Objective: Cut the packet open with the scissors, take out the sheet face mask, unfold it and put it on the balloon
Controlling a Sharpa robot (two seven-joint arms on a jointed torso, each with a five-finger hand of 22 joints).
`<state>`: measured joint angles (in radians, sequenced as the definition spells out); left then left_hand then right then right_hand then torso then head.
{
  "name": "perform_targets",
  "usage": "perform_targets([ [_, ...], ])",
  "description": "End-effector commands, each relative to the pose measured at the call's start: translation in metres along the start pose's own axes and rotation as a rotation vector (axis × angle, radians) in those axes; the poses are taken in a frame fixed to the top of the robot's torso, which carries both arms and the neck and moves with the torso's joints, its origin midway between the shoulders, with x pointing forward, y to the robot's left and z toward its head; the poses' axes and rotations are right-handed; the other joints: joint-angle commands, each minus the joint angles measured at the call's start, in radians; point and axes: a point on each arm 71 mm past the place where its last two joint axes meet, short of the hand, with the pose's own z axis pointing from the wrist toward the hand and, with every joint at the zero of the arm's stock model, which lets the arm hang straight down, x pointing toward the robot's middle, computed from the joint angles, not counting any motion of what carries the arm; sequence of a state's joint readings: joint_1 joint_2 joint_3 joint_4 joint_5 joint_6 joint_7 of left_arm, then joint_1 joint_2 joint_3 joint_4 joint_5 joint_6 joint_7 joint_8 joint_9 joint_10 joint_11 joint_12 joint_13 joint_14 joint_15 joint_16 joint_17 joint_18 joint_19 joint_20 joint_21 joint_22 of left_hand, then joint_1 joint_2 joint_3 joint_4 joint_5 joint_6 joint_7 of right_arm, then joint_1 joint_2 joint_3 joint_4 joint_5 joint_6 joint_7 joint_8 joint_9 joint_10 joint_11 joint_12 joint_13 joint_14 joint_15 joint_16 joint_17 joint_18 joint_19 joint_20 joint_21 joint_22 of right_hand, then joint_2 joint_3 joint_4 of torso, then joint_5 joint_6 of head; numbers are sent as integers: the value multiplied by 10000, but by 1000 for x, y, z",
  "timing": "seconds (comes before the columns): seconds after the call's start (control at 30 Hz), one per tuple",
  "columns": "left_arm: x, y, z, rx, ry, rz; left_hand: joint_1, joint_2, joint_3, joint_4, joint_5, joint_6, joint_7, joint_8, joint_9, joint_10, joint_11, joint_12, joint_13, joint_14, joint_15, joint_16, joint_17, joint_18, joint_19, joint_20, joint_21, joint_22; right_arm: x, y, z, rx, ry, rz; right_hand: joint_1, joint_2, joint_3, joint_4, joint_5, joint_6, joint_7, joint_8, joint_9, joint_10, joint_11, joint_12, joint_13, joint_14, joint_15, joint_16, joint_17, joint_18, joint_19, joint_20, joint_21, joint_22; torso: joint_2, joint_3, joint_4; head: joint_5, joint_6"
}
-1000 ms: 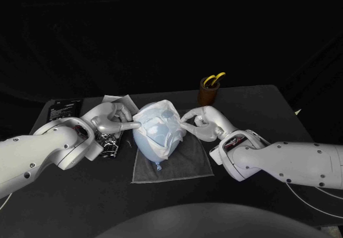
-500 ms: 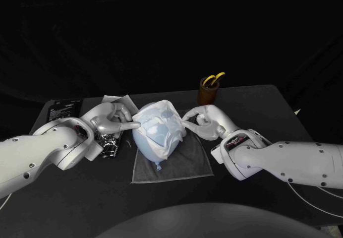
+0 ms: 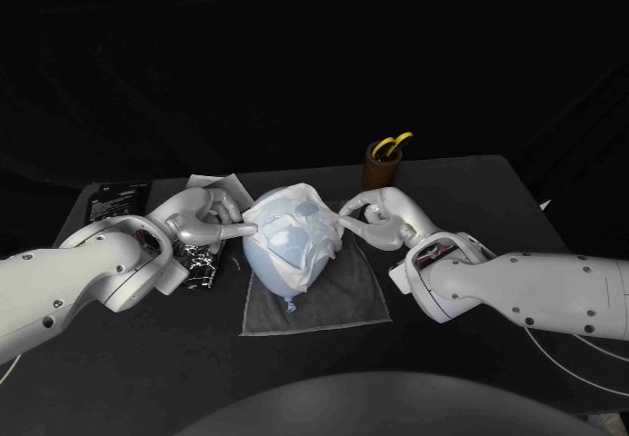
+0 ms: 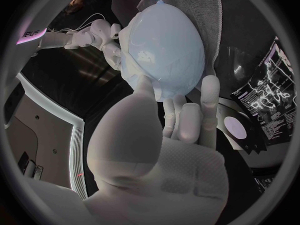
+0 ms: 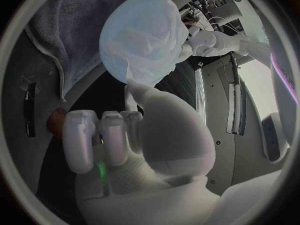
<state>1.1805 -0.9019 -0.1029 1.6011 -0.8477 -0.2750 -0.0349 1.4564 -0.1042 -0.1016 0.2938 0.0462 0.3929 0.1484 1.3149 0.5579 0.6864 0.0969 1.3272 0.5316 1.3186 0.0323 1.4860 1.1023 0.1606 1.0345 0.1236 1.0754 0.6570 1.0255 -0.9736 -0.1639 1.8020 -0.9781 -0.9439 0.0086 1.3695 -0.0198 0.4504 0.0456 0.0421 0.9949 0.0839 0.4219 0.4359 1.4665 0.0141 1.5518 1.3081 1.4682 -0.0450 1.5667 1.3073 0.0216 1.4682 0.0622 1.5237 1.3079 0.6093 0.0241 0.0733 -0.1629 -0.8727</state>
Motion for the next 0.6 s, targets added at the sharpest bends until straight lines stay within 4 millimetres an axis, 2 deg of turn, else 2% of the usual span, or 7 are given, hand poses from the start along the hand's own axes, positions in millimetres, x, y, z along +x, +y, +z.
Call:
perform_targets([
  [0.03,2,0,0,-11,138,-21,-1,83,70,-8,13,40,115,24,-7,16,-42,49,-14,69,-21,41,14,108,53,0,47,9,1,-4,3,279,296,-36,-65,-8,72,1,67,28,-16,37,57,907,-60,-7,2486,1026,-83,41,2635,-101,834,-81,-25,2476,3,2,7,1,1],
  [0.6,2,-1,0,-12,128,-22,-3,82,67,-6,13,44,114,28,-19,16,-43,52,-23,70,-22,43,14,108,49,-1,48,9,7,-8,14,346,756,-411,-78,-26,107,-22,66,6,-14,57,68,897,-60,-22,2475,1026,-86,41,2635,-91,817,-86,-69,2463,7,3,-3,-4,1],
])
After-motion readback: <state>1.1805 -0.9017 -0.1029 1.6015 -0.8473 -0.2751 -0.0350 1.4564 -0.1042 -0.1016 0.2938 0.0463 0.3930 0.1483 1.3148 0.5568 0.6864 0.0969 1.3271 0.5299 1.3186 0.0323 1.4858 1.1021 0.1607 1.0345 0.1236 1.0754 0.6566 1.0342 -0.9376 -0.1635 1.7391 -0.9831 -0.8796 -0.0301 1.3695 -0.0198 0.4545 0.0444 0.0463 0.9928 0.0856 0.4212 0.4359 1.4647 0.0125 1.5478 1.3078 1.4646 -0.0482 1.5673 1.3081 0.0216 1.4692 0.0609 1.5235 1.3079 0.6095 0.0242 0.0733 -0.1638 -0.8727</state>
